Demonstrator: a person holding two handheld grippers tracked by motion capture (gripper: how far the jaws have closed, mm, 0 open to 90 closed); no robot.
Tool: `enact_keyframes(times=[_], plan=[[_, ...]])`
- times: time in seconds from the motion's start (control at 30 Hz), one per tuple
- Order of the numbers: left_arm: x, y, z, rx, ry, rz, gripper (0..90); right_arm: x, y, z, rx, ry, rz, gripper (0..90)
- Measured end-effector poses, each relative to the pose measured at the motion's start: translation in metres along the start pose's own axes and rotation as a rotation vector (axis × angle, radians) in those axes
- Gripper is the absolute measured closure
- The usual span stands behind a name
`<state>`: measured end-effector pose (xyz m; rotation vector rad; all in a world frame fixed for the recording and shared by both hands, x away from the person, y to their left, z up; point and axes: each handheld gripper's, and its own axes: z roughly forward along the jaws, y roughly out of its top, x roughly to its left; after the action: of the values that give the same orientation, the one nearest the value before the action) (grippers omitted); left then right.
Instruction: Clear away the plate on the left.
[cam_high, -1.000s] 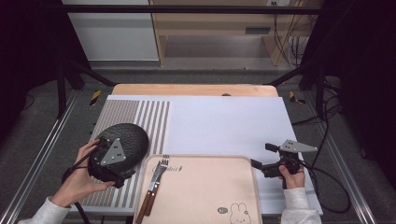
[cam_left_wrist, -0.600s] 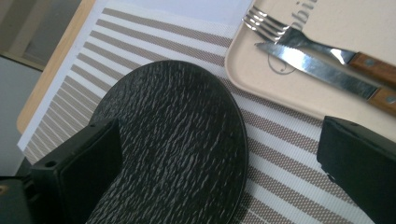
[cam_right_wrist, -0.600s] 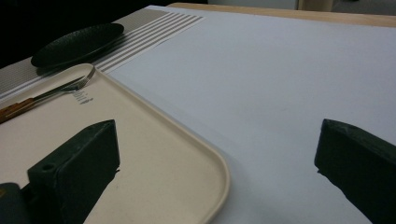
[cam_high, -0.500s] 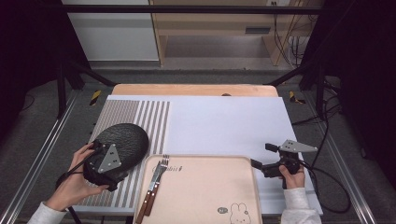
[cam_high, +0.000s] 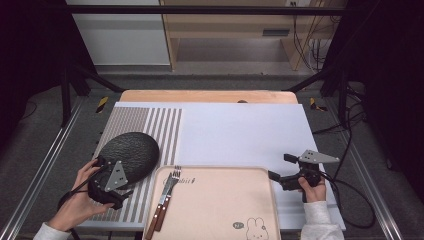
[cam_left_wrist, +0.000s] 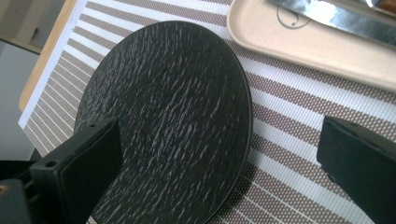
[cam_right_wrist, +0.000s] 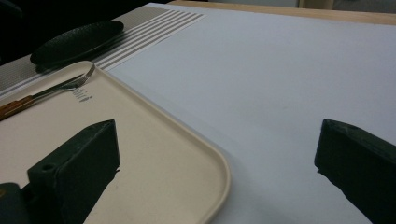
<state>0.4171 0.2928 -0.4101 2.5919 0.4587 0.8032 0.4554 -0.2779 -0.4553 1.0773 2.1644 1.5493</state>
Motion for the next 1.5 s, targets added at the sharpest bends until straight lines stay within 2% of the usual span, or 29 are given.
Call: enact_keyframes(times=[0.13,0.2,0.27,0.53,0.77,1.03,1.1,1.33,1.5], plan=[[-0.003,-0.003,0.003,0.012,0.006,0.016,0.5,0.0,0.0,0.0,0.002,0.0,0.001,0.3],[-0.005,-0.003,0.004,0.033,0.022,0.045,0.5,0.0,0.0,0.0,0.001,0.001,0.002,0.3],[-0.006,-0.004,0.006,0.036,0.027,0.05,0.6,0.0,0.0,0.0,-0.001,0.002,0.002,0.3],[-0.012,-0.005,0.012,0.069,0.092,0.13,2.2,0.0,0.0,-0.001,-0.003,0.001,0.005,0.3],[-0.014,-0.011,0.019,0.077,0.109,0.134,2.8,0.0,-0.001,0.0,-0.002,0.001,0.006,0.3],[-0.019,-0.015,0.026,0.12,0.177,0.199,4.8,0.0,-0.001,0.0,-0.002,0.002,0.005,0.3],[-0.02,-0.014,0.028,0.133,0.193,0.225,7.5,0.0,-0.001,0.0,0.0,0.002,0.002,0.3],[-0.022,-0.017,0.032,0.162,0.239,0.276,15.8,0.0,0.0,-0.001,-0.005,0.001,0.008,0.3],[-0.025,-0.021,0.035,0.154,0.254,0.286,23.3,0.0,0.0,0.0,-0.004,0.002,0.002,0.3]])
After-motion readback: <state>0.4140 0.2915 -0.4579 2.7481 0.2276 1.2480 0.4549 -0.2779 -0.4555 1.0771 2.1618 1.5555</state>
